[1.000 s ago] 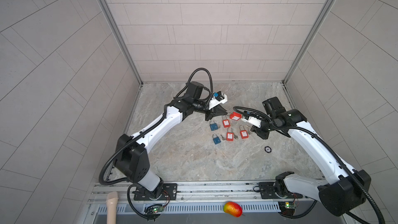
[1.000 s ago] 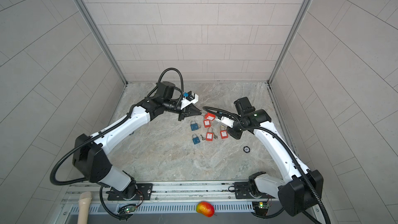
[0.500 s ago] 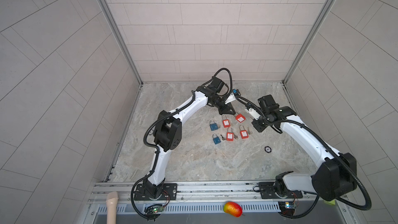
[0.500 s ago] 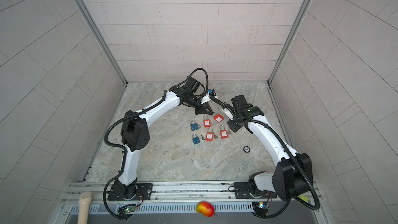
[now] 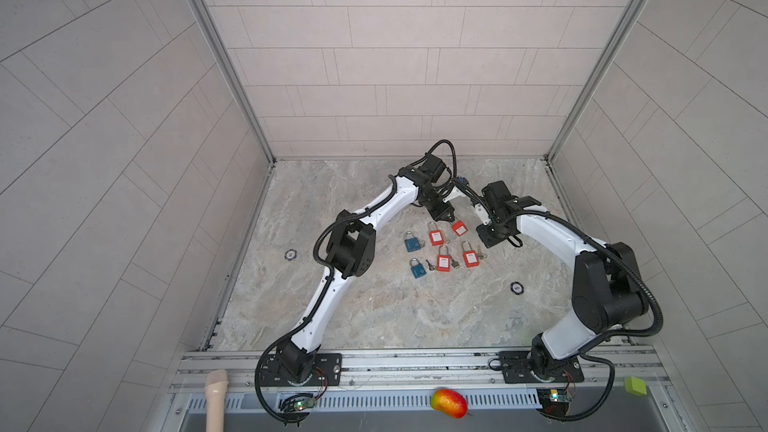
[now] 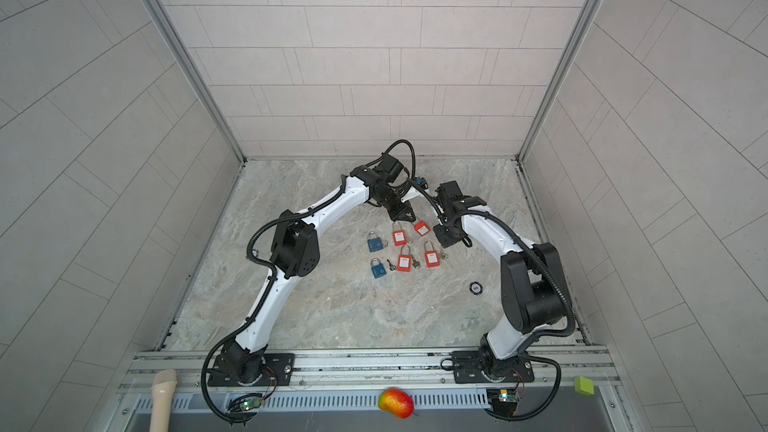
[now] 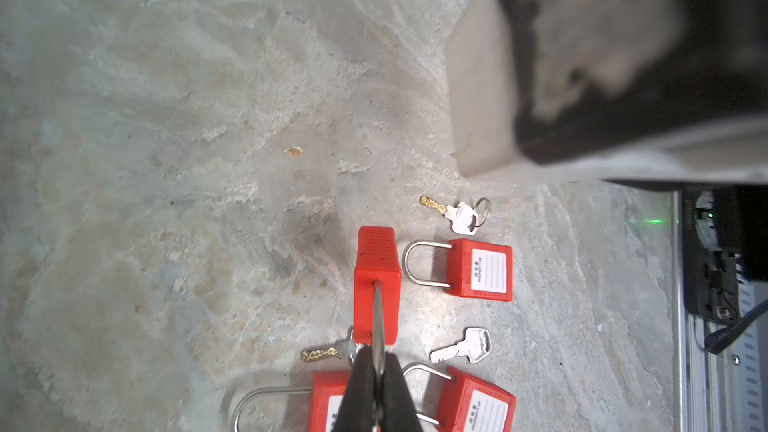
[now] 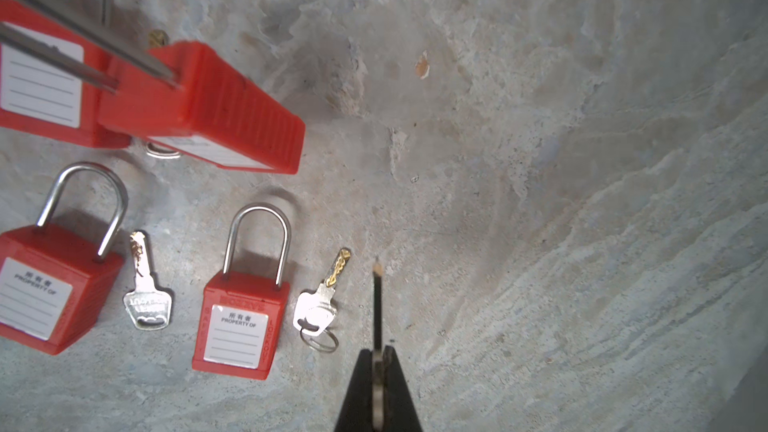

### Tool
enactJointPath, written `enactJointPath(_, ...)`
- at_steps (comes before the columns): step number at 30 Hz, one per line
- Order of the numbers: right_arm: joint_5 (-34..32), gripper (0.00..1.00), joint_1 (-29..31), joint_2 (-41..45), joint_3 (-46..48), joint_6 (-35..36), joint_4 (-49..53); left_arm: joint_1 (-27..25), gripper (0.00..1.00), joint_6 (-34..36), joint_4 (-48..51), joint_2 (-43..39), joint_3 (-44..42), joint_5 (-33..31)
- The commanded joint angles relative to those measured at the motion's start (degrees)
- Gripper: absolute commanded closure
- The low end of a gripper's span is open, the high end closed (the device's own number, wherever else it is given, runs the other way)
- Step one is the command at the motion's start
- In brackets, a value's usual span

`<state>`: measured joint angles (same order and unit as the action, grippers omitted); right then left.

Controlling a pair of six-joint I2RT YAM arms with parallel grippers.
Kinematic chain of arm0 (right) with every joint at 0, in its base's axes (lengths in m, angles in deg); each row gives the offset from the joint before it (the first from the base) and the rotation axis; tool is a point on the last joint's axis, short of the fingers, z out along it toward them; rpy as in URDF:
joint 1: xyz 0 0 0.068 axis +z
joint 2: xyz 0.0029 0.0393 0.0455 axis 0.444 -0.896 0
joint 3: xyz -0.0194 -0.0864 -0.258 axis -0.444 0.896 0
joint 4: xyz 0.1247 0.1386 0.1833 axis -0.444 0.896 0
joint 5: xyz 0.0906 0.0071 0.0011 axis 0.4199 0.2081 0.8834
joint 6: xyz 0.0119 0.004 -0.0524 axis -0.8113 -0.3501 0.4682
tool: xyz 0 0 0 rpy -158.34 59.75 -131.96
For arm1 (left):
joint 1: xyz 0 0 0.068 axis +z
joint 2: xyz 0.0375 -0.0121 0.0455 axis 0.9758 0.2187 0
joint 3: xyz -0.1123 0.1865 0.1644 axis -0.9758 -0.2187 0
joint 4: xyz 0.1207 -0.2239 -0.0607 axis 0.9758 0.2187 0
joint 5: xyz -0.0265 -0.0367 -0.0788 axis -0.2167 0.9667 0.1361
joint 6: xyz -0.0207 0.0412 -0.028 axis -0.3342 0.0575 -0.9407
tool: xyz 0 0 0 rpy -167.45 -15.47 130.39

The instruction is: Lock with the key

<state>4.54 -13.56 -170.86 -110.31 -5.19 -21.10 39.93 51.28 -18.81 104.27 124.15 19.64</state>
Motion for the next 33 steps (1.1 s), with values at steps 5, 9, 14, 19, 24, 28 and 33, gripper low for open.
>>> enactJointPath(5, 1.91, 1.00, -0.25, -3.27, -0.91, -2.61, -4.00, -1.11, 1.00, -1.02, 1.46, 2.78, 4.70, -1.16)
enactJointPath(9, 3.08, 1.00, -0.55, -5.11, -0.92, -2.90, -5.46, -1.17, 1.00, -1.20, 1.32, 3.70, 4.83, -1.62)
enactJointPath(14, 4.91, 1.00, -0.90, -6.76, -0.61, -3.59, -8.32, -1.45, 1.00, -1.35, 1.80, 3.77, 4.83, -1.45)
enactJointPath(19, 7.36, 1.00, -0.93, -7.76, 0.26, -3.61, -11.29, -1.46, 1.00, -1.19, 3.28, 3.32, 4.92, 0.41)
enactJointPath(24, 8.07, 0.96, -1.02, -9.96, -0.46, -2.85, -11.63, -1.42, 1.00, -0.83, 4.92, 3.60, 5.27, 1.27)
enactJointPath(28, 7.95, 0.87, -0.95, -8.74, 0.33, -2.43, -13.29, -1.41, 1.00, -1.45, 4.93, 3.86, 5.93, 1.36)
enactJointPath(33, 7.72, 0.72, -1.14, -4.80, 3.55, -1.76, -16.02, -1.41, 1.00, -1.53, 4.92, 4.21, 6.93, 1.09)
